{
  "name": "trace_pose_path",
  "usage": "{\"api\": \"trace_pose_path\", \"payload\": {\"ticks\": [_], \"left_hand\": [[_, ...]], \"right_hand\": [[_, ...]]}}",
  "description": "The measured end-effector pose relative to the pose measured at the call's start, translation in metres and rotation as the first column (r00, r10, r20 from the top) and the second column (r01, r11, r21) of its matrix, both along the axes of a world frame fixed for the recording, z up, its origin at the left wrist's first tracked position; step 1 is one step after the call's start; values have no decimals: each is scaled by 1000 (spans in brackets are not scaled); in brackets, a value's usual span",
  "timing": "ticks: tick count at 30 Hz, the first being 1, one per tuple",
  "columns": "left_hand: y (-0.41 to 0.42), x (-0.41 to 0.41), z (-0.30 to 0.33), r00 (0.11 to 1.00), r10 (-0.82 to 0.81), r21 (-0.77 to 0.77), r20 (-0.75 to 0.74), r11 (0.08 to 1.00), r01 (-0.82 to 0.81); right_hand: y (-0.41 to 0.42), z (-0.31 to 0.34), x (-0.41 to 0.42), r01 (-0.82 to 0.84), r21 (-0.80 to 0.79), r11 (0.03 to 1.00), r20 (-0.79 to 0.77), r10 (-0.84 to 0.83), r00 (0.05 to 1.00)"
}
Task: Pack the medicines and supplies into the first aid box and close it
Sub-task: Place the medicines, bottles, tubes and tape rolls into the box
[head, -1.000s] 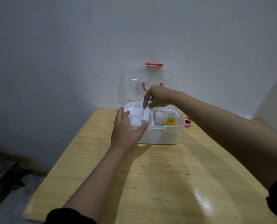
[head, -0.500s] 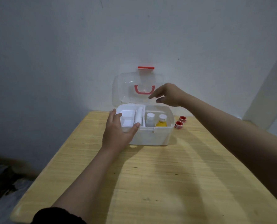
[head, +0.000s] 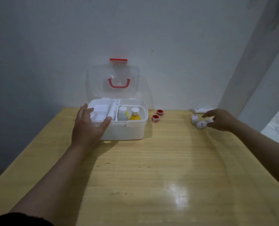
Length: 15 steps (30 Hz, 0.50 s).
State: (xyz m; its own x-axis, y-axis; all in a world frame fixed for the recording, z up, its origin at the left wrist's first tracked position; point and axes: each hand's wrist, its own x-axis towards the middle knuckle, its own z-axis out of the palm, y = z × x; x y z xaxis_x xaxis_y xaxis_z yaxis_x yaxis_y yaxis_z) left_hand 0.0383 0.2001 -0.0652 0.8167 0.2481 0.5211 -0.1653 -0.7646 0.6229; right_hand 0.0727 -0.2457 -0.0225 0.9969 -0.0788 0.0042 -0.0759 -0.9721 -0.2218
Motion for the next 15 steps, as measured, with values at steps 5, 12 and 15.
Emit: {"api": "trace_pose_path", "payload": {"ticks": [5, 12, 15], "left_hand": [[-2, -2, 2, 1000, 11, -1, -2, 1000, -11], [-4, -5, 3, 1000, -1, -1, 9, 1000, 1], [-3, -4, 2, 1000, 1, -1, 15, 1000, -1]], "right_hand": [[-29, -21, -2, 31, 8, 999, 39, -32, 999], [-39, -36, 21, 11, 19, 1000, 135, -13, 991], [-48, -38, 33, 11, -51, 999, 120, -5, 993]]}}
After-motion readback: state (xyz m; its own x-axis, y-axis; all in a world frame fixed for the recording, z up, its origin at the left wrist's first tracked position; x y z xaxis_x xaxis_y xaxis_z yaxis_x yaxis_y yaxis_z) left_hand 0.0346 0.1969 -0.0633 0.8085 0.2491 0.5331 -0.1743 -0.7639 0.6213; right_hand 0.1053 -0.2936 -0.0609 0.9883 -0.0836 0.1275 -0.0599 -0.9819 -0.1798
